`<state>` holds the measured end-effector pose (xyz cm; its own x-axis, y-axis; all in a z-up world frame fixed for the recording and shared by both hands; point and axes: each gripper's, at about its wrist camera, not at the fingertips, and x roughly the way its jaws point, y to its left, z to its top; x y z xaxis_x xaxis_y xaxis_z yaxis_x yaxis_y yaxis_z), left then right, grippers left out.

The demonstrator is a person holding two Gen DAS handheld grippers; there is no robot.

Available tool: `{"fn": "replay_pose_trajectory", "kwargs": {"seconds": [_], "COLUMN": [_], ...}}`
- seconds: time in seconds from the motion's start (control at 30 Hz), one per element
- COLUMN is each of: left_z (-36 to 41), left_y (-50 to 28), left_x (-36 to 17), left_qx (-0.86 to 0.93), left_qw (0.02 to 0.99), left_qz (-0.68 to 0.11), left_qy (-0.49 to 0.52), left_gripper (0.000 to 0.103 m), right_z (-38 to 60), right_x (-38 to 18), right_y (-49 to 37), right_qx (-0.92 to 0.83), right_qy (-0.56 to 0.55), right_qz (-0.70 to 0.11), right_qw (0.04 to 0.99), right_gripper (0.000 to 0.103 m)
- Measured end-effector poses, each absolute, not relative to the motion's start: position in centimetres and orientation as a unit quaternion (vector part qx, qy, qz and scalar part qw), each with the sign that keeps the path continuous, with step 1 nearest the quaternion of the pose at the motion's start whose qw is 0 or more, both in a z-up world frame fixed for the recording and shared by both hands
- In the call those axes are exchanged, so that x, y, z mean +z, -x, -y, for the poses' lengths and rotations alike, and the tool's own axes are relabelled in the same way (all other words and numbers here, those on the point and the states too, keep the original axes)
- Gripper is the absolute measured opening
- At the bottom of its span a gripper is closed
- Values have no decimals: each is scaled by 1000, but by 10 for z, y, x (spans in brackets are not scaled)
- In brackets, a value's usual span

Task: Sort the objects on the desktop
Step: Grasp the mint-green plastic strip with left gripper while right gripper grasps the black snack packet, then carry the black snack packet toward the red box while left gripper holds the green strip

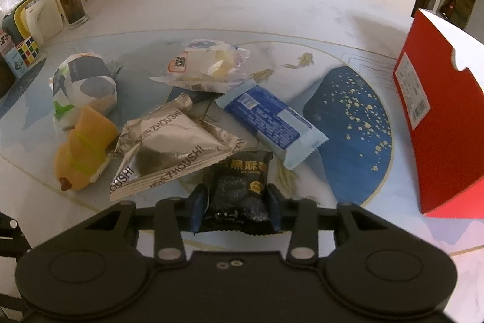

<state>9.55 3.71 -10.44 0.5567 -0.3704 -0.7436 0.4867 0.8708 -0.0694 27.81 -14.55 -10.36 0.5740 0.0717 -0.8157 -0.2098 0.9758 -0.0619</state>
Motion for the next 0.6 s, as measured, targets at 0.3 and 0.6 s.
{"fn": "replay_pose_trajectory", "kwargs": {"seconds": [0.3, 0.6], "left_z": [-39, -38], "left_y": [-99, -101], "left_x": [-96, -84], "left_qx": [-232, -227], "left_qw": [886, 892], "left_qz": [-397, -389], "left_qy": [-57, -46], "left_gripper": [10, 10], "right_z": [156, 170], "right_x": [-99, -91], "right_y": [-260, -238], "right_qx": [69, 57], "right_qy": [75, 59], "right_qz": [-463, -472], "right_qw": [881, 878], "right_gripper": [36, 36]}}
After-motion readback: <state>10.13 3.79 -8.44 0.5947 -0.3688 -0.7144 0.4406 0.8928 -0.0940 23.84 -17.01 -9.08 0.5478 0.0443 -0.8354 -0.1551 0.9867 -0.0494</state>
